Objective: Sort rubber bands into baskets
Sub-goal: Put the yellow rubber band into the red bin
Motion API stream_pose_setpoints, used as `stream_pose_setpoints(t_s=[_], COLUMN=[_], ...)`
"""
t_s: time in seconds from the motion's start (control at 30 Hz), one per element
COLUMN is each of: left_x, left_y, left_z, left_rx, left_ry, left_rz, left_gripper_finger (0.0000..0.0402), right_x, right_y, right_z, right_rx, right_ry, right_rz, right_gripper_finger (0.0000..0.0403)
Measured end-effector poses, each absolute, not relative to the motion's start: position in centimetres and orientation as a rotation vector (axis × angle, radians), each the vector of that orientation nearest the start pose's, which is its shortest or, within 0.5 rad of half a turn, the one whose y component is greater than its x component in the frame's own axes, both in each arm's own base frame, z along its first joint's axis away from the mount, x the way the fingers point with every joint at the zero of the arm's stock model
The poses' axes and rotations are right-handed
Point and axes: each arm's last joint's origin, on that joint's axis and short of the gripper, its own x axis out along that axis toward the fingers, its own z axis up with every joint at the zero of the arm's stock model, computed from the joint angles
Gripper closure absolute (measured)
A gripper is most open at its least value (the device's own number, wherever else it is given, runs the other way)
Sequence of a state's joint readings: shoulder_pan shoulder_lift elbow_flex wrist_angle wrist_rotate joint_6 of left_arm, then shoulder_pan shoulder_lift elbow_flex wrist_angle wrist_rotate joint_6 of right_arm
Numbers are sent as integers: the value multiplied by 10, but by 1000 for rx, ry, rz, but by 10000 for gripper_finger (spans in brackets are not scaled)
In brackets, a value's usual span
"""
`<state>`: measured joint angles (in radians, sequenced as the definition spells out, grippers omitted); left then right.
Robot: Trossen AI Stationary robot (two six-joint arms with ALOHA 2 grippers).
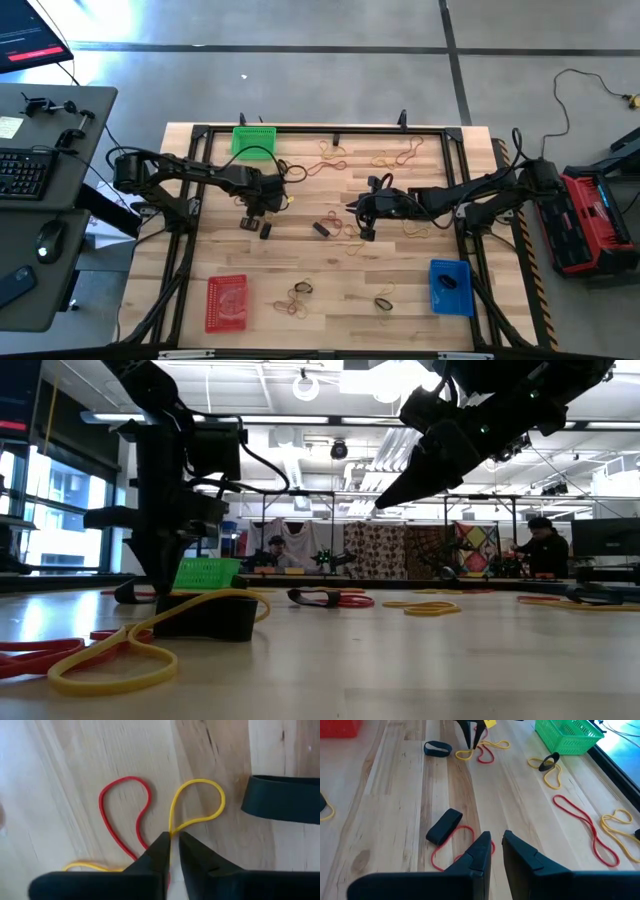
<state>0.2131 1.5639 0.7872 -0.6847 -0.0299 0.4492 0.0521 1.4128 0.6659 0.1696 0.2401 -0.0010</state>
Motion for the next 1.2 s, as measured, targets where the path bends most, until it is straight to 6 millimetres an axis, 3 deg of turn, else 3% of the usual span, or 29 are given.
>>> stream_pose_setpoints(t_s=[0.37, 0.87, 1.2], left_x=[241, 245, 244], left_y=[46, 38, 36], left_z=[142, 143, 134], left_rx=[246, 356, 326], left_ry=[1468, 1454, 1486], left_rz=[-159, -150, -189], left_gripper_finger=[400, 305, 319], right_x=[279, 279, 279], right_y=[8, 14, 14], right_z=[189, 189, 189], right_rx=[-61, -54, -114], right_ry=[570, 568, 573], right_rz=[-190, -172, -154], right_gripper_finger=[363, 363, 363])
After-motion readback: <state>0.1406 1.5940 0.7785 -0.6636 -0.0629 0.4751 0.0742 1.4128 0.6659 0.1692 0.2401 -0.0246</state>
